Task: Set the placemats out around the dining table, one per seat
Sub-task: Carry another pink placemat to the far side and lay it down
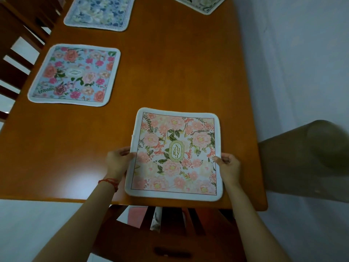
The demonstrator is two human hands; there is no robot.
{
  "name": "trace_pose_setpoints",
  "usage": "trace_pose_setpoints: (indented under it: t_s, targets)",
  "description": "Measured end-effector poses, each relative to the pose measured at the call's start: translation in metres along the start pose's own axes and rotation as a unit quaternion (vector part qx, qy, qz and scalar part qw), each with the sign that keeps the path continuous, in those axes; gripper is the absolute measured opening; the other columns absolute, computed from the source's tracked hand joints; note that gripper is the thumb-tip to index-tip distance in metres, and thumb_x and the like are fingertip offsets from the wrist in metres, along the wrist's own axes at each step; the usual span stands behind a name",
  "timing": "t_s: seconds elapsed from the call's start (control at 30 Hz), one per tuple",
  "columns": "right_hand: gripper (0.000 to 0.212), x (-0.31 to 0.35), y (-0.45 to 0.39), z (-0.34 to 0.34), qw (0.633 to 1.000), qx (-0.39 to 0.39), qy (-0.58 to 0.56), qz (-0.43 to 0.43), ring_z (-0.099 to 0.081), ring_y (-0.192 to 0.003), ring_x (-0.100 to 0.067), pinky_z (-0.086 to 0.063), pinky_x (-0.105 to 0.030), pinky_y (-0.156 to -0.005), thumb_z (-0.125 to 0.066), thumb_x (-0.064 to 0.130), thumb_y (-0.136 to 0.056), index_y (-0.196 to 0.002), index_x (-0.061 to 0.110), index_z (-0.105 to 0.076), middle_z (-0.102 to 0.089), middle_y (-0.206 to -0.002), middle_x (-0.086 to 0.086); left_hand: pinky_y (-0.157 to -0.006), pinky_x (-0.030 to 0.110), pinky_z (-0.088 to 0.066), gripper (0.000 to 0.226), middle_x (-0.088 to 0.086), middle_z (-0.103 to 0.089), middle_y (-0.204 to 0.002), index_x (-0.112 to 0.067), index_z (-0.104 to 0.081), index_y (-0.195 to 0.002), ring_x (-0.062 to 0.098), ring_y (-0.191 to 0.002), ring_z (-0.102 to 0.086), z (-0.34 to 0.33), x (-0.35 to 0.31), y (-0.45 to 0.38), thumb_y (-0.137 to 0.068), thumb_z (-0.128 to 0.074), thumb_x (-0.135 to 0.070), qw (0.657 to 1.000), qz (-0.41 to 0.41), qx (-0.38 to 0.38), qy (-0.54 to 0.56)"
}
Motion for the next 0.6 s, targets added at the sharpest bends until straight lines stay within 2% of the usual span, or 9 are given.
trace_pose_setpoints:
  t_s: [0.07, 0.17, 0.2, 0.53, 0.6]
  targets:
    - [0.016, -0.002, -0.004, -0.003, 1.0, -0.003, 0.003, 0.002, -0.061, -0.082, -0.027, -0.048, -0.009, -0.049, -0.061, -0.002, -0.083, -0.098, -0.007, -0.06, -0.065, -0.097, -0.02, -0.079, 0.044, -0.054, 0.031, 0.019, -0.067, -0.106, -0.001, -0.064, -0.11, 0.036, -0.087, -0.065, 0.0, 0.001, -0.003, -0.08, -0.067, -0.006, 1.0, -0.009, -0.01, -0.019]
    - [0.015, -0.002, -0.009, -0.007, 1.0, -0.005, 0.013, 0.005, -0.061, -0.082, -0.026, -0.05, -0.025, -0.062, -0.063, -0.002, -0.082, -0.096, -0.007, -0.062, -0.066, -0.098, -0.024, -0.077, 0.035, -0.052, 0.03, 0.017, -0.069, -0.105, -0.001, -0.067, -0.107, 0.028, -0.084, -0.063, 0.001, 0.003, -0.01, -0.078, -0.069, -0.009, 0.998, -0.014, -0.028, -0.046]
    - [0.015, -0.001, -0.01, -0.008, 1.0, -0.004, 0.016, 0.006, -0.06, -0.081, -0.025, -0.049, -0.026, -0.064, -0.063, -0.002, -0.081, -0.096, -0.007, -0.062, -0.066, -0.097, -0.024, -0.078, 0.034, -0.052, 0.029, 0.017, -0.069, -0.104, -0.002, -0.067, -0.106, 0.027, -0.083, -0.062, 0.002, 0.003, -0.012, -0.078, -0.07, -0.01, 0.998, -0.014, -0.033, -0.046]
    - [0.015, 0.007, -0.03, -0.019, 0.999, -0.011, 0.042, 0.027, -0.059, -0.076, -0.022, -0.047, -0.014, -0.053, -0.065, 0.0, -0.08, -0.094, -0.006, -0.064, -0.067, -0.093, -0.022, -0.08, 0.034, -0.052, 0.029, 0.015, -0.069, -0.101, -0.003, -0.069, -0.103, 0.023, -0.081, -0.061, 0.0, 0.001, -0.031, -0.075, -0.073, -0.011, 0.998, -0.004, -0.049, -0.027]
    - [0.017, 0.007, -0.032, -0.019, 0.999, -0.011, 0.047, 0.024, -0.06, -0.077, -0.022, -0.049, -0.021, -0.057, -0.066, 0.001, -0.08, -0.095, -0.006, -0.064, -0.068, -0.094, -0.021, -0.079, 0.034, -0.053, 0.029, 0.015, -0.069, -0.1, -0.003, -0.069, -0.101, 0.023, -0.081, -0.062, 0.0, 0.0, -0.034, -0.074, -0.074, -0.012, 0.999, 0.006, -0.049, -0.018]
Point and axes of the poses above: each hand's wrist, its own y-axis away from the middle knuckle, its own z-axis out of the back of the hand, x = y × z, the point moved 1 cm from there along -y, towards the middle knuckle
